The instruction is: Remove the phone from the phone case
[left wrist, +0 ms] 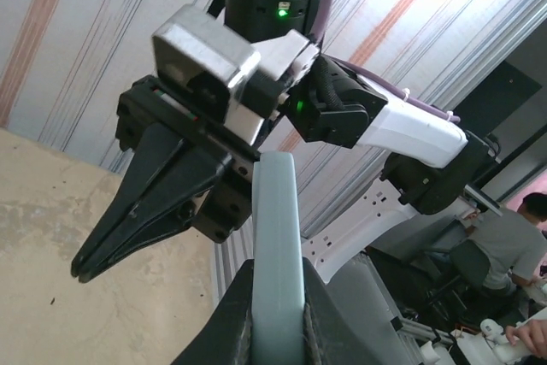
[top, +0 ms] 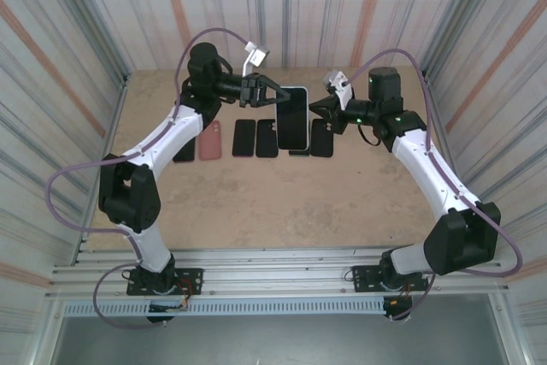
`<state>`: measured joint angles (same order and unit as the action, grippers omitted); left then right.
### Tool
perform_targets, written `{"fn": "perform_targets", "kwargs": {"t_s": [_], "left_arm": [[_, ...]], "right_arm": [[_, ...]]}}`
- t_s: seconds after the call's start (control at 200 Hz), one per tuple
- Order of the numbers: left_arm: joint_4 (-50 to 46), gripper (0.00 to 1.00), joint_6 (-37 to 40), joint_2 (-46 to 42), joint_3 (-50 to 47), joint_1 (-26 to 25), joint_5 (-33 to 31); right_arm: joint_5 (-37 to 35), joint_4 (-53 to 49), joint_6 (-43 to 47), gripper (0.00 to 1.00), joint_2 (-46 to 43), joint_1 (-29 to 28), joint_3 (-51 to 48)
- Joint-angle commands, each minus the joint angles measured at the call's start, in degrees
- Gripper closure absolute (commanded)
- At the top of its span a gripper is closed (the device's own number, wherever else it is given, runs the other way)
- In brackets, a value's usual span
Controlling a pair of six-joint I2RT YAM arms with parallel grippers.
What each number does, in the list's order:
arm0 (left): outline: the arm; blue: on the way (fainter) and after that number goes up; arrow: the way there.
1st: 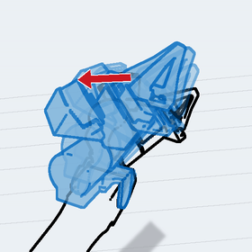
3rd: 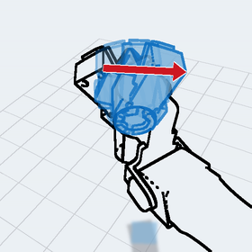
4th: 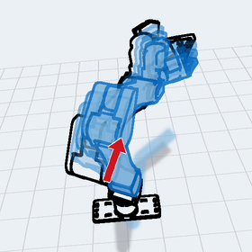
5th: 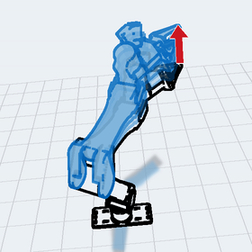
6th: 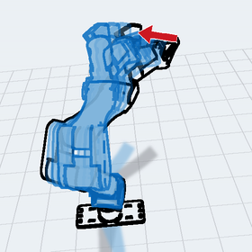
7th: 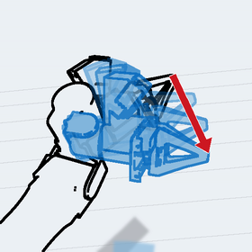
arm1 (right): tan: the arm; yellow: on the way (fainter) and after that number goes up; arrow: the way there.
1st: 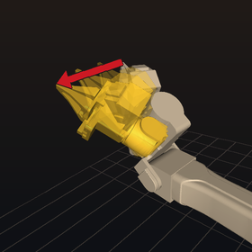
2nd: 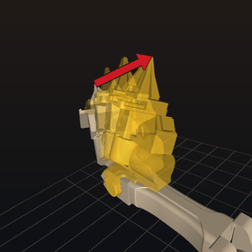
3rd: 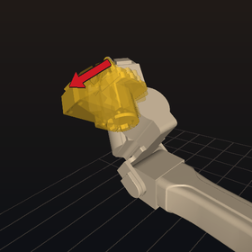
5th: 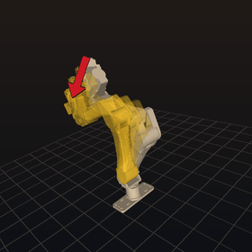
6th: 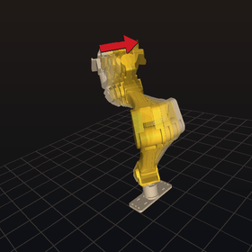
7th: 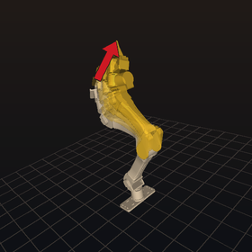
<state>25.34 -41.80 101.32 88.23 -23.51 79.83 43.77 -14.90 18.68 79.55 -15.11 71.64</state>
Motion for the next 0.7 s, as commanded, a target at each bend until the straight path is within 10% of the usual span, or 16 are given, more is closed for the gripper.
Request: {"fn": "perform_targets", "kwargs": {"t_s": [0.0,0.371,0.696], "left_arm": [[-0.6,1.00,1.1,-3.8,0.6,1.2,-1.4],[-5.8,1.00,8.0,-4.2,3.0,2.4,-2.9],[-4.0,1.00,6.3,-3.5,3.4,2.4,-3.1]], "right_arm": [[2.8,-1.6,-0.4,0.93,-1.6,-0.8,0.0],[4.1,-22.9,11.0,0.62,-3.9,-4.1,1.3],[8.7,-21.8,10.5,0.62,-2.5,-6.3,2.5]]}}
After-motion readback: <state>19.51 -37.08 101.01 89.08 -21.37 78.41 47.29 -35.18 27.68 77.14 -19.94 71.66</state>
